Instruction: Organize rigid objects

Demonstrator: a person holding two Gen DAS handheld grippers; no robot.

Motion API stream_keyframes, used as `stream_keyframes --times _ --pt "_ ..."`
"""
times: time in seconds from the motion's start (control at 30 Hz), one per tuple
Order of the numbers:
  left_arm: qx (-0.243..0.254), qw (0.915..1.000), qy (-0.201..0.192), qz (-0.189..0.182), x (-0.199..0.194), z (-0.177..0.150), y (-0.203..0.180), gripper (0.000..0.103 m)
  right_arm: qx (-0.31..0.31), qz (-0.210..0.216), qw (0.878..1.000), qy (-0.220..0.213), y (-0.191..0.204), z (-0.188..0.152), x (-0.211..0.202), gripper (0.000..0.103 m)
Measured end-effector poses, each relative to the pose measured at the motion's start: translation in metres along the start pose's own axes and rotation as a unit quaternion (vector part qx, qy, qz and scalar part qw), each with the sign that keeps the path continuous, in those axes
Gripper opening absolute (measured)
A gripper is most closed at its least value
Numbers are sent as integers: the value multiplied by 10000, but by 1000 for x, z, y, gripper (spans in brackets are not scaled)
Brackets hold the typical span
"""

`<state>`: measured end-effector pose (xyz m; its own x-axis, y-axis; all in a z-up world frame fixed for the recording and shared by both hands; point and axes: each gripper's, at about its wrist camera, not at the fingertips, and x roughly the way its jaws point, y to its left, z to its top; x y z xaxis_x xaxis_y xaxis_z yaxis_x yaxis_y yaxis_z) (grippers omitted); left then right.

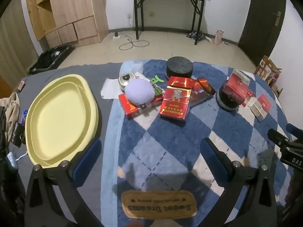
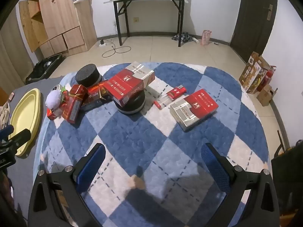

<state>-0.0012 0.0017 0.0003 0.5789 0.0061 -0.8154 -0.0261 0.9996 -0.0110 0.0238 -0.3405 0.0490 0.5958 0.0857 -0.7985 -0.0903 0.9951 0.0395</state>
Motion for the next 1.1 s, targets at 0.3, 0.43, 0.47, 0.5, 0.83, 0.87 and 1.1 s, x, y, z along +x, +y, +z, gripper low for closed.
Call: stream_keyframes --times 0.3,0.43,0.47,0.5,0.83,0.87,1.1 --pt "108 9996 274 -13 13 -10 4 103 27 -15 10000 -7 0 -2 7 103" --pt "139 9995 283 -7 14 -11 4 103 -7 -17 10000 1 1 -7 10 103" --pt "159 9995 270 23 14 -10 4 103 -10 -14 10000 35 1 -4 8 103" --pt "177 9995 259 33 14 -10 4 103 -14 -23 10000 33 0 -4 9 103" --pt "203 9996 213 41 10 -10 5 103 -93 -55 9999 95 2 -7 15 103" --pt "201 9996 211 51 10 -10 5 103 -106 -64 9999 88 2 -7 15 103" --pt "138 9997 219 49 9 -8 9 103 -135 -70 9999 44 4 -7 12 103"
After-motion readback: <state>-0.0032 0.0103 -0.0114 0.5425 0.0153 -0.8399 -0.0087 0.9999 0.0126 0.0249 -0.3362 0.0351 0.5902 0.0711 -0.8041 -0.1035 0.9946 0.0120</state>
